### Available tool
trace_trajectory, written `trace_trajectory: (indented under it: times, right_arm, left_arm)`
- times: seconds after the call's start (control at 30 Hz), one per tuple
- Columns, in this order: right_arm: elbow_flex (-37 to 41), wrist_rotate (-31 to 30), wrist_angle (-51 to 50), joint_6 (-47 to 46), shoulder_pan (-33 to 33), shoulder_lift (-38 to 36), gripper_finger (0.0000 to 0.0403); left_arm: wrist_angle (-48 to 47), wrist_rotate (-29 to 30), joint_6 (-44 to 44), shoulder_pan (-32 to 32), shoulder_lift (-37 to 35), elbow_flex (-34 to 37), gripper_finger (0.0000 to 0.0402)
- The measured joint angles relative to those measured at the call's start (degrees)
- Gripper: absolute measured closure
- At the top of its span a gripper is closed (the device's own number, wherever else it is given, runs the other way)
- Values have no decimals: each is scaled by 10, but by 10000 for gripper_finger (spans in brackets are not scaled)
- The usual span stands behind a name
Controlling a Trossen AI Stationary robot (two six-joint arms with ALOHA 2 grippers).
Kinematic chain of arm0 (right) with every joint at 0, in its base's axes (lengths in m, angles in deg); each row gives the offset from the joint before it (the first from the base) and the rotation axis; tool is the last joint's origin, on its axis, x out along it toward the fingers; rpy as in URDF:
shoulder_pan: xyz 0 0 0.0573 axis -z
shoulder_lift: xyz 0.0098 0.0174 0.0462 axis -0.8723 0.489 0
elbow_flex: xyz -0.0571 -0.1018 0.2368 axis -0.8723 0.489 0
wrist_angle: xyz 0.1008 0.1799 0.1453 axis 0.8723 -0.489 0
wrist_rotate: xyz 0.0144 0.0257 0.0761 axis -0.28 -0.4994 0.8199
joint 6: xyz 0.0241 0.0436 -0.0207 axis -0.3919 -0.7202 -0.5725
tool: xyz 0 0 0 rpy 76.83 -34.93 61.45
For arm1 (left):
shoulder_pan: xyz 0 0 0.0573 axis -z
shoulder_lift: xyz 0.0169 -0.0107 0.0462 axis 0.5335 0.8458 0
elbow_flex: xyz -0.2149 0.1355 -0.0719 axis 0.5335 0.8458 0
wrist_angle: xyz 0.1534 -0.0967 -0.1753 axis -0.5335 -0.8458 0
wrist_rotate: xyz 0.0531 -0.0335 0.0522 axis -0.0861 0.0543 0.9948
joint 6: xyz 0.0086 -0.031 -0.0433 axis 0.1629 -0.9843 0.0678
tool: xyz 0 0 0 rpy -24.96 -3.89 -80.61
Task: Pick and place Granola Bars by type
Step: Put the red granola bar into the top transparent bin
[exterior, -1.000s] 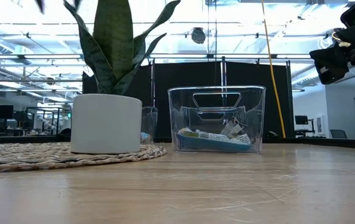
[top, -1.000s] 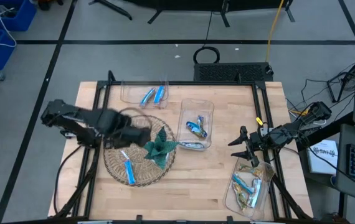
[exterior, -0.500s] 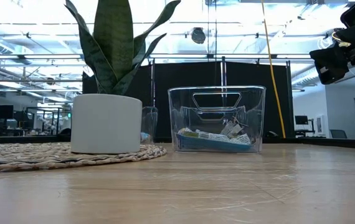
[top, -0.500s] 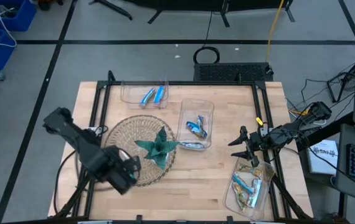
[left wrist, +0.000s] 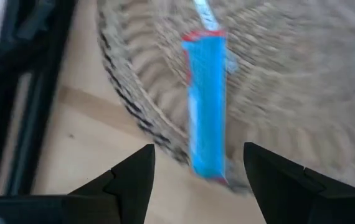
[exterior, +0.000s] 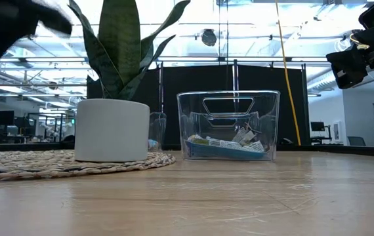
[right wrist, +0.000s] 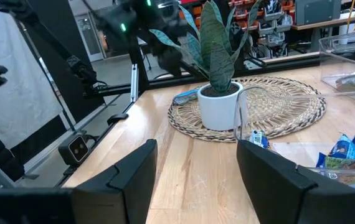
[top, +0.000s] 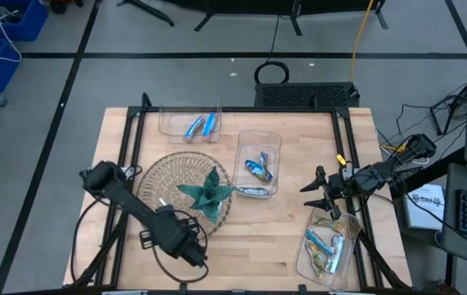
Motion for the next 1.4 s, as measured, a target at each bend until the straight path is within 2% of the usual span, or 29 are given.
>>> trace_trajectory:
  times: [0.17, 0.4, 0.83, 0.97, 1.23, 1.4]
  right_arm:
    - [0, 0, 0, 0, 0, 1, 188]
    - [0, 0, 0, 0, 0, 1, 188]
    - [0, 0, 0, 0, 0, 1, 188]
    - [0, 0, 0, 0, 0, 1, 188]
    - [0, 0, 0, 0, 0, 1, 188]
    - [0, 0, 0, 0, 0, 1, 188]
  left_arm:
    - [52, -4, -1, -3, 10, 60, 153]
    - [221, 0, -3, -8, 10, 154, 153]
    - [205, -24, -7, -2, -8, 168, 160]
    - [204, -22, -7, -2, -10, 168, 208]
    - [208, -9, 5, -3, -11, 167, 381]
    - [176, 22, 6, -4, -50, 140, 386]
